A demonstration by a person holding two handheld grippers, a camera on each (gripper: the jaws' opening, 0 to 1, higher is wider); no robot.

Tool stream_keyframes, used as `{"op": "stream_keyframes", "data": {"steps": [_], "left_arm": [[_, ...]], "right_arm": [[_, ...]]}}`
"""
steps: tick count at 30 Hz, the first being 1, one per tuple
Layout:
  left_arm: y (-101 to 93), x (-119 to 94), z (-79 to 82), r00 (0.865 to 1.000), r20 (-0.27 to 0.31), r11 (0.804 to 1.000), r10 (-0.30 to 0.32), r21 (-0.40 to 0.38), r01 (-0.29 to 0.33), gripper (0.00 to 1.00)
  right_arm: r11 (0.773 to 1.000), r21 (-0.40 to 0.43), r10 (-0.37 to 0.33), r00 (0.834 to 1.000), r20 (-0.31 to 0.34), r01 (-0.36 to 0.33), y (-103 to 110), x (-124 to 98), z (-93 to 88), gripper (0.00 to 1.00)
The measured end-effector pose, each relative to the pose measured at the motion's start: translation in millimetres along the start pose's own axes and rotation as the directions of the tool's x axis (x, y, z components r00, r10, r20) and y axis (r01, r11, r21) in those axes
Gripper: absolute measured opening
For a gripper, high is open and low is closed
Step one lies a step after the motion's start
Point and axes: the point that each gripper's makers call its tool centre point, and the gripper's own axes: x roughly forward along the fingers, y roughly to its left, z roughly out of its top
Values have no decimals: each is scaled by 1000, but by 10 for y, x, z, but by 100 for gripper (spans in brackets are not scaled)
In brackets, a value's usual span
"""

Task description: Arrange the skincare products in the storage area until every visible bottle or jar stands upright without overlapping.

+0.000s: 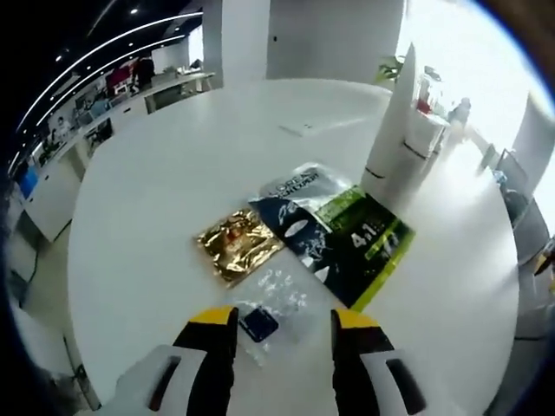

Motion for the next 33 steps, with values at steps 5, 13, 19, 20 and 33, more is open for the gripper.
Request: {"op": "stream_keyframes", "data": {"steps": [5, 13, 19, 20, 33], "left_arm": [[3, -54, 13, 1000, 28, 1000, 9, 4, -9, 44], [122, 57, -51, 999, 4, 999, 45, -24, -45, 41], [100, 46, -42, 999, 3, 999, 33, -8, -33, 42], [82, 40, -56, 1000, -2, 1000, 29, 5, -29, 42], [8, 44, -68, 1000, 4, 999, 15, 31, -15, 42]], "right_arm": [[1000, -12, 5, 1000, -4, -5, 20, 0, -14, 36], [1000, -8, 16, 1000, -25, -16, 30, 16, -51, 36], [999, 42, 11, 1000, -1, -11, -56, 32, -5, 36], [999, 52, 10, 1000, 4, -11, -73, 39, 1, 36], [999, 49, 11, 1000, 5, -11, -59, 48, -3, 36]]}}
